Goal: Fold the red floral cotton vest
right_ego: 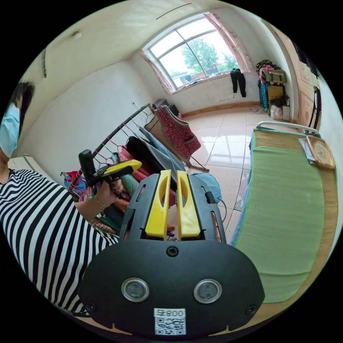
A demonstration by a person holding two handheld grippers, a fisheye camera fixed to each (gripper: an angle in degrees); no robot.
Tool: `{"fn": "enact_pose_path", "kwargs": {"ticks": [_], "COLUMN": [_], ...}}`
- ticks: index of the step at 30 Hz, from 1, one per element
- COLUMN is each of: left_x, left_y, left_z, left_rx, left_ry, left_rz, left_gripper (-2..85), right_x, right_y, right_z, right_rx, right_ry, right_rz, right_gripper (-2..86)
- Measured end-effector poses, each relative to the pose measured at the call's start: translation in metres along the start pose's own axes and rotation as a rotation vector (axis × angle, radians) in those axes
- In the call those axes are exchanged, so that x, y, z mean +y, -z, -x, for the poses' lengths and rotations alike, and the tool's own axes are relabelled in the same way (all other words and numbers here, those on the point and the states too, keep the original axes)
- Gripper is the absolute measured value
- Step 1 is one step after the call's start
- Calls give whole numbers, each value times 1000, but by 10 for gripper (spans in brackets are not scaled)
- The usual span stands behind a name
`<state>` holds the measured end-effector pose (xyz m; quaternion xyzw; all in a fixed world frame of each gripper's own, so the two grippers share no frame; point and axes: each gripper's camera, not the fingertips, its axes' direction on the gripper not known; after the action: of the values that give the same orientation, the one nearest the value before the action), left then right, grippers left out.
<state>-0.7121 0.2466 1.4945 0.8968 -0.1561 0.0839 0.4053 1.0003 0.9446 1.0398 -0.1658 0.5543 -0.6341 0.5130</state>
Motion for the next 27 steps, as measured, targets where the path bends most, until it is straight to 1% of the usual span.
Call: {"fn": "enact_pose_path", "kwargs": {"ticks": [1, 3, 6, 8, 12, 16, 20, 25, 27], "left_x": [-5, -22, -40, -51, -88, -130, -197, -263, -289], "left_y": [9, 40, 67, 78, 92, 95, 92, 95, 94], "left_z": [5, 25, 49, 65, 101, 129, 166, 190, 205], "left_rx": [-51, -221, -309, -307, -210, -243, -227, -245, -218], "left_ry": [-1, -5, -4, 12, 2, 23, 111, 89, 62], "left_rz": [-17, -94, -188, -234, -268, -294, -309, -378, -407], "left_gripper": [5, 7, 10, 14, 28, 41, 70, 80, 85], "right_x": [-17, -40, -79, -110, -157, -215, -276, -336, -352], "right_y": [-7, -16, -27, -34, -44, -56, -57, -61, -62], "right_z": [-5, -13, -29, -47, -81, -134, -186, -226, -236], "right_rx": [-7, -12, -9, -19, -32, -76, -136, -144, -140], "right_ry": [-1, 0, 4, 3, -3, -10, -37, -31, -38], "right_rz": [6, 7, 7, 5, -8, -30, -85, -109, -127], "right_gripper": [28, 28, 27, 27, 27, 28, 30, 32, 34]}}
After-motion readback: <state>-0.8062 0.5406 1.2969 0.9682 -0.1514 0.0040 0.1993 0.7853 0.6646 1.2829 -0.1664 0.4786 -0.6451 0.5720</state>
